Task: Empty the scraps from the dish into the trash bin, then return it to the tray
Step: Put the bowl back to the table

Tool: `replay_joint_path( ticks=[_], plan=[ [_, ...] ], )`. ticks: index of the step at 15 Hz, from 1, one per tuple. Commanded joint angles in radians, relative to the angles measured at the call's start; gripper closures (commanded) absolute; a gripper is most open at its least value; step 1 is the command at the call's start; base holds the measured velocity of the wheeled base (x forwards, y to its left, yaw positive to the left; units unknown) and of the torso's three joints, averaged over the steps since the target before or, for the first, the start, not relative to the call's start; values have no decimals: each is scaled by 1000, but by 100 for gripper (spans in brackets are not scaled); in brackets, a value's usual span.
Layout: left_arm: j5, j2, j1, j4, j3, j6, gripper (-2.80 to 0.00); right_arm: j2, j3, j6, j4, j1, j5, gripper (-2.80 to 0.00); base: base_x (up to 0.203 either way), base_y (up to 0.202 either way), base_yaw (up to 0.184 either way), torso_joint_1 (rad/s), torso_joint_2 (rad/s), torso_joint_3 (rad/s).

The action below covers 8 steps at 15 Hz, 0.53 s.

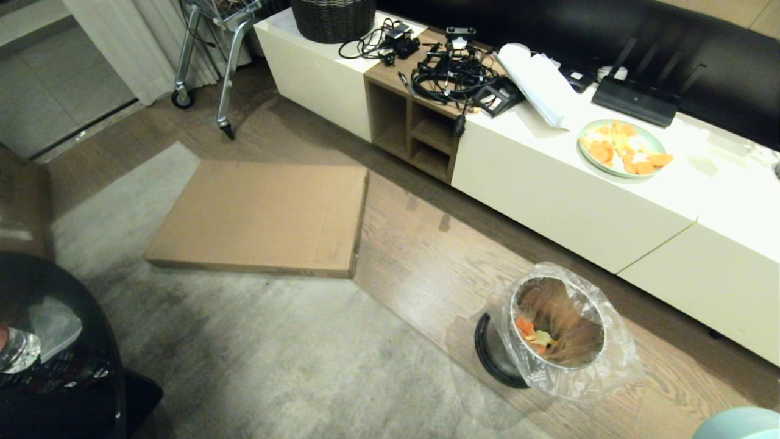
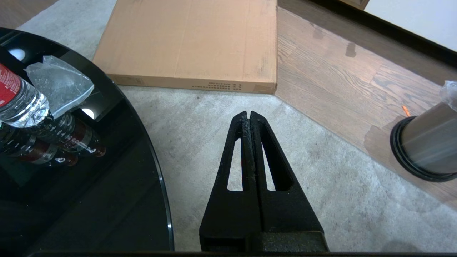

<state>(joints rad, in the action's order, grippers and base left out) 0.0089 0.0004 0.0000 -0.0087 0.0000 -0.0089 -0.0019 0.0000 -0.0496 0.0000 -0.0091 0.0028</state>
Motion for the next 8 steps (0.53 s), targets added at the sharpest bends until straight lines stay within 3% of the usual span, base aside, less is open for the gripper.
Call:
replay_joint_path(
  ticks=[1, 8],
  plan=[
    [0, 0, 0, -1, 0, 0, 0, 2, 0, -1, 0, 0, 0, 0, 0, 0, 0, 0, 0, 0],
    [0, 0, 0, -1, 0, 0, 0, 2, 0, 1, 0, 0, 0, 0, 0, 0, 0, 0, 0, 0]
  ],
)
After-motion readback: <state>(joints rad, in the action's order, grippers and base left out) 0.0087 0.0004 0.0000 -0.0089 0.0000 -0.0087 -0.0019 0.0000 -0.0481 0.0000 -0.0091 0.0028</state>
